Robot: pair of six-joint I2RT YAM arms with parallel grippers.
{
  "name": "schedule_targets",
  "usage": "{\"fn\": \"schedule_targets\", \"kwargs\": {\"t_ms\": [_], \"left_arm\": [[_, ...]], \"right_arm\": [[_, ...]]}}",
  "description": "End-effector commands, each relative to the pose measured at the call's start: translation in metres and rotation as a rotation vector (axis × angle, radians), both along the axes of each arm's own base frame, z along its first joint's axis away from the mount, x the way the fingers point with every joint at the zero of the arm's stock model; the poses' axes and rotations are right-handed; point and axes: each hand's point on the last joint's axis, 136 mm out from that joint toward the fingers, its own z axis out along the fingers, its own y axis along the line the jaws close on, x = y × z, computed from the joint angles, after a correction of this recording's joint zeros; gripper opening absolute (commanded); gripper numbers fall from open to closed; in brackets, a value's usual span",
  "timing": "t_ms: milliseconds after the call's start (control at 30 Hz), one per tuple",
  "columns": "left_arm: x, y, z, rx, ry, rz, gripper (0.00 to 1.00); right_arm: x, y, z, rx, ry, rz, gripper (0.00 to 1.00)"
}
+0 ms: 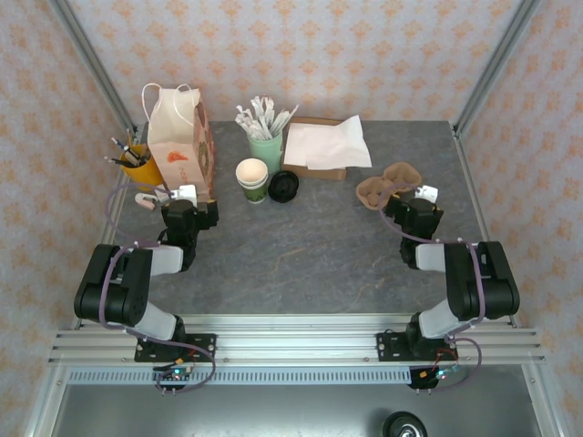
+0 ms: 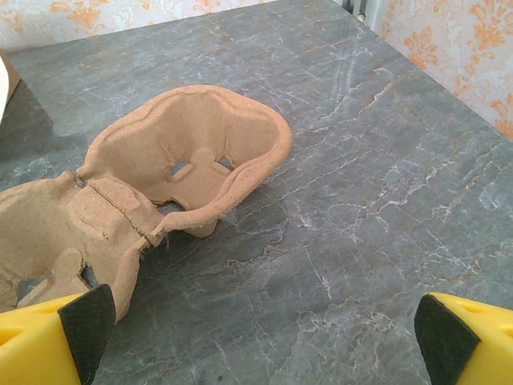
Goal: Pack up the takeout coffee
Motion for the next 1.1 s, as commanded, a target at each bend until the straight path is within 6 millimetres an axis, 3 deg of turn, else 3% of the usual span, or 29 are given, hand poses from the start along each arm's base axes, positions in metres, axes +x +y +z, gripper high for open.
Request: {"fn": "schedule_targets", "kwargs": {"t_ms": [0,67,200,267,333,433,567,800,1067], "left_arm": [[0.005,0.003,0.046,0.054,0.011,0.067,1.00],[-0.005,0.010,0.076,0.031,0.044,0.194,1.00],[-0.028,-0.030,0.127,-0.069,-0.009,0.197,1.00],[-0.040,-0.047,0.134,-0.245,0.062,0.207,1.00],[-0.046,-0.063,0.133,-0.370,0.158,0.207,1.00],[-0.044,-0.093,0.131,-0.422,0.330,0.131,0.98],[-0.034,-0.103,0.129,-0.352,0.484,0.131,0.84],[0.002,-0.103,0.122,-0.248,0.534,0.170,0.52],[0.037,-0.117,0.098,-0.218,0.605,0.150,0.48]], "right_arm": [[-0.007,-0.006,0.036,-0.015,-0.052,-0.049,0.99],[-0.016,-0.004,0.060,0.023,-0.061,-0.058,0.99],[-0.024,0.021,0.093,0.219,-0.031,-0.008,0.99],[-0.024,0.045,0.105,0.326,-0.029,0.059,0.99],[-0.022,0.065,0.114,0.426,-0.048,0.105,0.99],[-0.012,0.095,0.126,0.560,-0.100,0.167,0.99],[0.002,0.119,0.140,0.590,-0.114,0.204,0.99],[0.013,0.129,0.148,0.562,-0.095,0.192,0.99],[0.005,0.124,0.130,0.535,-0.039,0.159,0.99]]}}
